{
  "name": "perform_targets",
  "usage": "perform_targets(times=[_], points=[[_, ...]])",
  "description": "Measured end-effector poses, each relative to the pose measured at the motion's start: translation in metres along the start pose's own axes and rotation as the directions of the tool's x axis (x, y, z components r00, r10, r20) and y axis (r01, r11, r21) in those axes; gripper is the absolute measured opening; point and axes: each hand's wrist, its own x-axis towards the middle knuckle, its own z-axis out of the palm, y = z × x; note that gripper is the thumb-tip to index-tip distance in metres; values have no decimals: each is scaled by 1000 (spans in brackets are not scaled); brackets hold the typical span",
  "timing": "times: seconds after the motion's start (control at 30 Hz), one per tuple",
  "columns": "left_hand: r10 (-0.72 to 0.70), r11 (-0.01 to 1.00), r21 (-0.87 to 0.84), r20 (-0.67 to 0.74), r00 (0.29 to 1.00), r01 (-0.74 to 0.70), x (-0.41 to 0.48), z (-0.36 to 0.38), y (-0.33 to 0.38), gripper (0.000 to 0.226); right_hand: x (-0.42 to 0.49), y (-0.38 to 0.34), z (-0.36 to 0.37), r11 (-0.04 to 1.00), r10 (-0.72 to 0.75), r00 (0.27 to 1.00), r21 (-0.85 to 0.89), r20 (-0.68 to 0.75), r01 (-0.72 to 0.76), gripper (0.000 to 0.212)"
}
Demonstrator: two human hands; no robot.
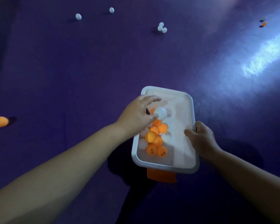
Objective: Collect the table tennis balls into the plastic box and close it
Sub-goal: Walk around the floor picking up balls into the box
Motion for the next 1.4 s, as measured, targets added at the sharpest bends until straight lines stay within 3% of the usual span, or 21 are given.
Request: perform_targets(times=[0.1,0.17,0.27,0.37,0.43,0.5,0.67,0.8,0.87,0.97,1.03,1.1,1.17,1.23,1.3,1.4], points=[[-32,999,5,-187,982,33,-16,-20,-18,30,-5,-8,4,999,-33,999,16,24,33,16],[-154,983,57,-263,952,175,-32,-33,-47,22,-8,-12,7,998,-53,998,26,44,52,11],[-381,876,247,-168,909,413,-65,-44,-96,16,-12,-13,12,997,-71,995,7,68,71,9],[-561,737,389,-105,821,553,-95,-42,-131,27,-15,-15,18,996,-88,991,-25,97,91,9],[-626,679,387,-138,767,624,-108,-39,-144,32,-16,-16,21,991,-118,987,-50,111,124,10],[-628,691,325,-174,759,646,-115,-36,-154,32,-17,-17,24,987,-139,982,-63,124,147,12],[-549,773,153,-326,770,616,-109,-36,-138,28,-19,-17,30,985,-149,976,-63,159,160,12],[-376,926,-153,-440,816,344,-89,-36,-72,25,-18,-18,34,990,-129,978,-39,163,137,9],[-323,933,-282,-387,864,223,-80,-32,-41,24,-18,-18,36,992,-117,978,-21,173,122,10],[-261,919,-362,-255,931,158,-73,-25,-22,30,-18,-18,38,993,-112,977,-20,179,117,11],[-235,936,-324,-285,929,138,-73,-20,-27,31,-18,-16,38,994,-106,977,-11,185,109,12],[-272,943,-290,-394,878,162,-80,-18,-41,25,-17,-14,38,995,-99,980,-14,174,103,9],[-365,931,-193,-431,825,311,-92,-15,-67,23,-17,-12,38,995,-95,982,-21,164,100,9],[-424,860,139,-342,838,492,-107,-10,-98,32,-15,-11,40,994,-97,982,-30,165,103,10],[-526,723,388,-227,820,572,-124,-3,-118,50,-14,-10,41,994,-91,982,-43,166,100,10],[-551,693,365,-287,783,621,-145,7,-129,59,-11,-10,44,995,-71,983,-50,171,81,8]])
